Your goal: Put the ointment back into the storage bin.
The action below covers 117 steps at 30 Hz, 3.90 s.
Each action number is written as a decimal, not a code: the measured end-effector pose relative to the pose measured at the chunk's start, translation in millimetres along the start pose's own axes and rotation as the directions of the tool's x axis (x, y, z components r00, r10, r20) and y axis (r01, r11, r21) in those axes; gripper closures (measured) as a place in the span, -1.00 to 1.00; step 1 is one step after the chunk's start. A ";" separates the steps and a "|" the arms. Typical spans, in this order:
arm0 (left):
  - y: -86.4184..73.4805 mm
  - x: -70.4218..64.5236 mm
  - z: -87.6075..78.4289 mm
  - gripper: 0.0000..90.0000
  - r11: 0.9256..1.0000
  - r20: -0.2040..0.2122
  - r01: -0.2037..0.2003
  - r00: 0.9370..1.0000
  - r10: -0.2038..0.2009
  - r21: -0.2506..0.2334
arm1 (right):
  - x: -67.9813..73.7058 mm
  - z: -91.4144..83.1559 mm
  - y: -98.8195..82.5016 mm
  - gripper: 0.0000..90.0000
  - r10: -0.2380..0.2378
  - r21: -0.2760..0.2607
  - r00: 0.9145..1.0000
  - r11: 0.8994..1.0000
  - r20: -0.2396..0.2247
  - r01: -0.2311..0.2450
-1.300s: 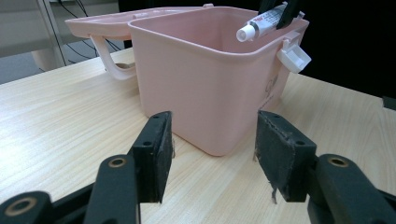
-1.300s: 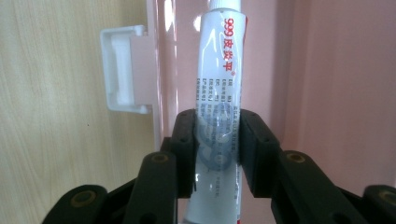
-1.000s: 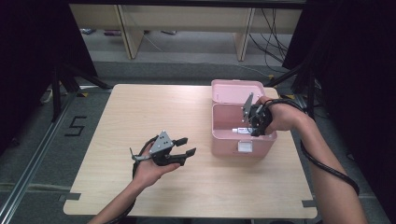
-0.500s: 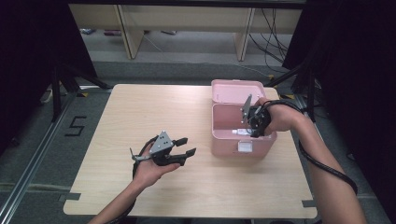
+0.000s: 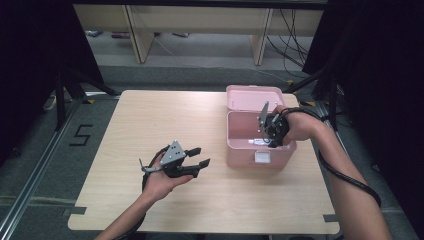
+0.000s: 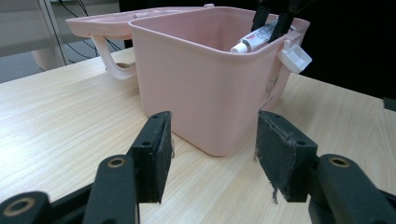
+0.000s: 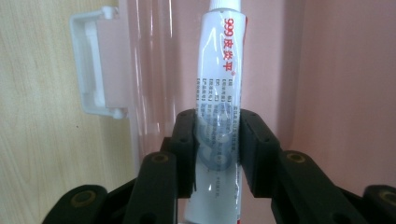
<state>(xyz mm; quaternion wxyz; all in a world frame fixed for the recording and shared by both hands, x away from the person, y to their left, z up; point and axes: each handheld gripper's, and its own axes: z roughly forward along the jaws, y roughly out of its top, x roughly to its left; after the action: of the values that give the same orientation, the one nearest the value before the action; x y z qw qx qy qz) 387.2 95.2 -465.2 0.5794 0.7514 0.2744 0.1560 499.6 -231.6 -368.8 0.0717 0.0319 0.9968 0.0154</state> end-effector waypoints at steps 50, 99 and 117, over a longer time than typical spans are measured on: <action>-1.8 0.9 0.2 0.01 1.000 0.000 0.003 1.000 -0.003 0.004 | -8.7 23.7 0.2 0.56 0.049 0.058 0.997 0.997 -0.066 -0.045; 3.9 -5.2 10.4 0.25 0.999 0.014 -0.047 0.999 0.047 -0.006 | -6.8 1.8 -19.8 0.69 0.272 -0.122 0.962 0.956 0.027 -0.267; 18.9 -18.8 20.7 0.95 0.995 0.084 -0.080 0.993 0.084 -0.054 | -10.0 -25.2 -48.6 0.93 0.568 -0.365 0.819 0.782 0.084 -0.505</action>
<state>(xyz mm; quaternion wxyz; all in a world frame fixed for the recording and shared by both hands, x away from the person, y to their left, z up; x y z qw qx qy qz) 387.9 64.5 -451.4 0.6027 0.7532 0.2140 0.1540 502.9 -281.4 -344.1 0.1627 0.3043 0.9178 0.1967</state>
